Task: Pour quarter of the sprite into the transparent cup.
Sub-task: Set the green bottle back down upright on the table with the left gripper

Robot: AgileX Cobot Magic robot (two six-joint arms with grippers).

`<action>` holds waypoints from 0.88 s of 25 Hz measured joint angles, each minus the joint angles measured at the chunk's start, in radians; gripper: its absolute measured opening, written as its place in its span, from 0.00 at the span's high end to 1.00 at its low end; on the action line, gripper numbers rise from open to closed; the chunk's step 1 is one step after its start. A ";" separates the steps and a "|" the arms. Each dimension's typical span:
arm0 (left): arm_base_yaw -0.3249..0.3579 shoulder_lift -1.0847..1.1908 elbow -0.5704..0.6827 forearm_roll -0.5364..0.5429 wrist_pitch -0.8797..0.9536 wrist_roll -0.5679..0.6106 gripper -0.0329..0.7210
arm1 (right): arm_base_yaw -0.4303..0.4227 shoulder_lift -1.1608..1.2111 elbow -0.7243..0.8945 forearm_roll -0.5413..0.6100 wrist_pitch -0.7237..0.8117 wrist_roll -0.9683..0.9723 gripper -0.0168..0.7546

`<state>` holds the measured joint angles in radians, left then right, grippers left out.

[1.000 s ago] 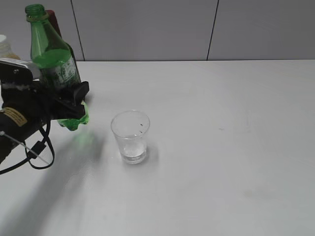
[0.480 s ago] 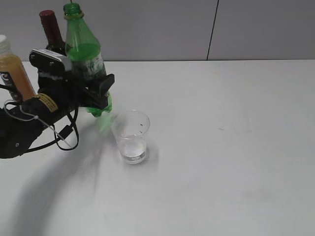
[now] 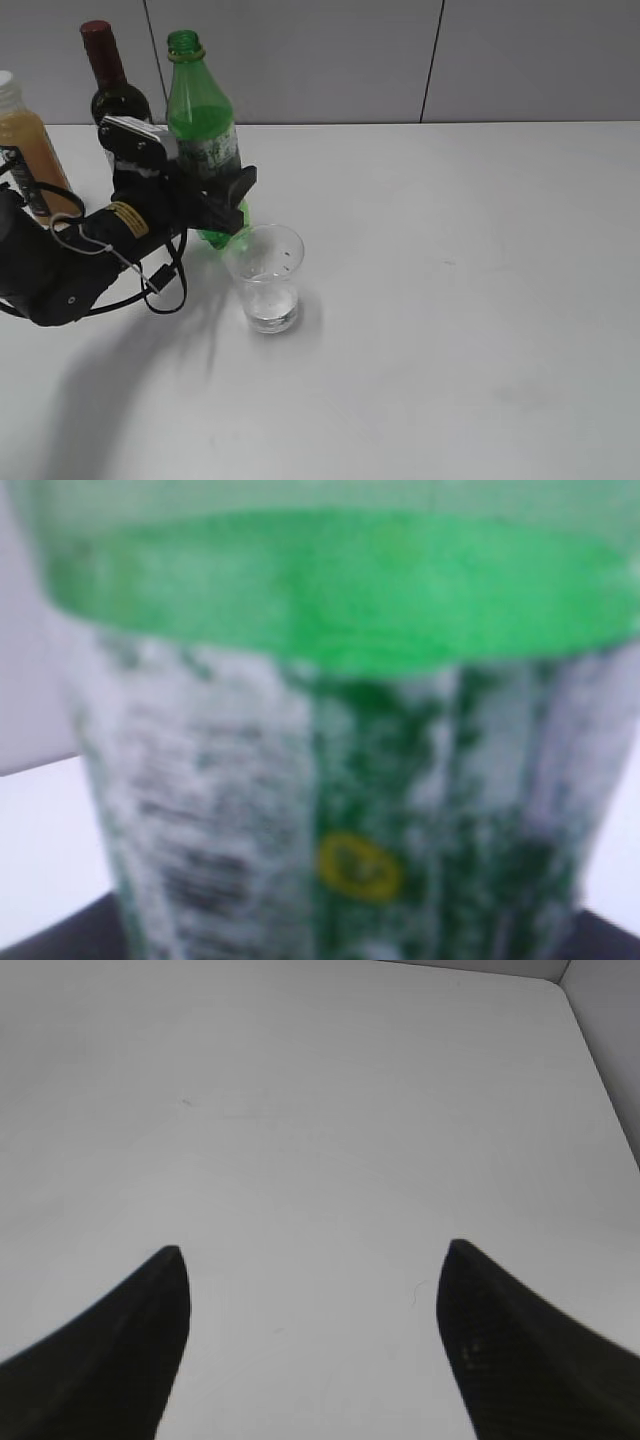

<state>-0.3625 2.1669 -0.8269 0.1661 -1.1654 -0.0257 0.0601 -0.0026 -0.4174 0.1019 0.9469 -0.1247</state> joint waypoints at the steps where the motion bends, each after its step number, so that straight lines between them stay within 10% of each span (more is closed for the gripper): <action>1: 0.000 0.007 0.000 -0.003 0.000 0.000 0.37 | 0.000 0.000 0.000 0.000 0.000 0.000 0.21; 22: -0.001 0.024 0.000 -0.034 0.002 0.000 0.24 | 0.000 0.000 0.000 0.000 0.000 0.000 0.21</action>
<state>-0.3635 2.1909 -0.8269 0.1324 -1.1638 -0.0261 0.0601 -0.0026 -0.4174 0.1019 0.9469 -0.1245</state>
